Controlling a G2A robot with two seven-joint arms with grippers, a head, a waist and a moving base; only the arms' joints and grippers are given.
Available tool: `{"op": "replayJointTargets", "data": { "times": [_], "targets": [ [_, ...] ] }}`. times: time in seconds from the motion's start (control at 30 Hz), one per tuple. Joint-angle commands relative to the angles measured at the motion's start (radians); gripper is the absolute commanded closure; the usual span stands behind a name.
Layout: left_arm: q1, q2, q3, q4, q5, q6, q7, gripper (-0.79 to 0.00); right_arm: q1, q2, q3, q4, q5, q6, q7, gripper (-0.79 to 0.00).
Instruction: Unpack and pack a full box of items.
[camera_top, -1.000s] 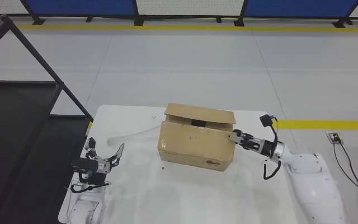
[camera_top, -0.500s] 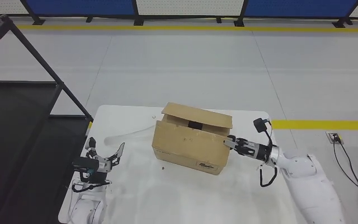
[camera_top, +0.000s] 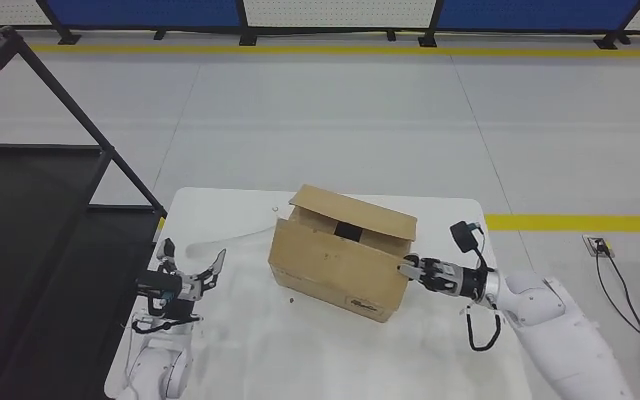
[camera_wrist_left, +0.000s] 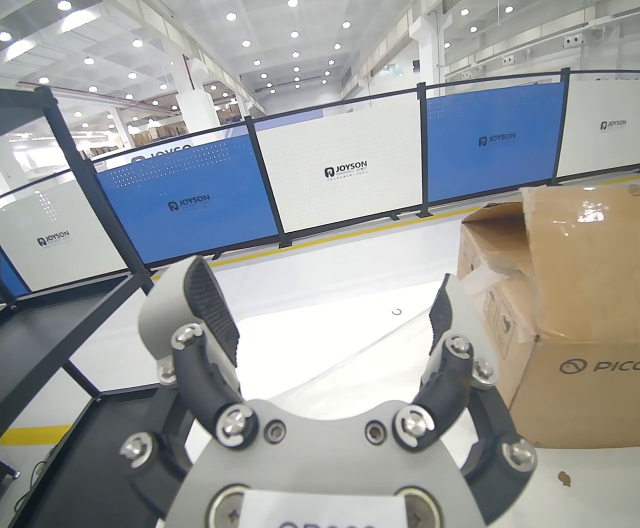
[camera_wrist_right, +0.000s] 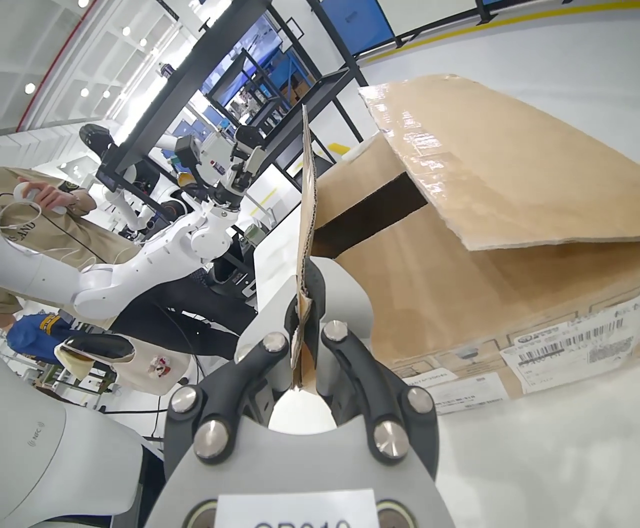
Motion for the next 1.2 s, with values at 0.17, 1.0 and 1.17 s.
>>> {"op": "replayJointTargets", "data": {
  "times": [0.17,1.0,1.17],
  "targets": [
    [-0.079,0.001,0.027,0.047,0.054,-0.056,-0.061,-0.785,0.025,0.049,-0.062,-0.004,0.066,0.002,0.002,-0.785],
    [-0.274,-0.003,0.135,0.173,0.147,-0.203,-0.102,-0.785,-0.051,0.153,-0.071,-0.216,0.224,0.002,0.002,-0.785],
    [-0.278,-0.001,0.148,0.166,0.155,-0.243,-0.07,-0.785,-0.085,0.178,-0.056,-0.286,0.23,0.002,0.002,-0.785]
  ]
}}
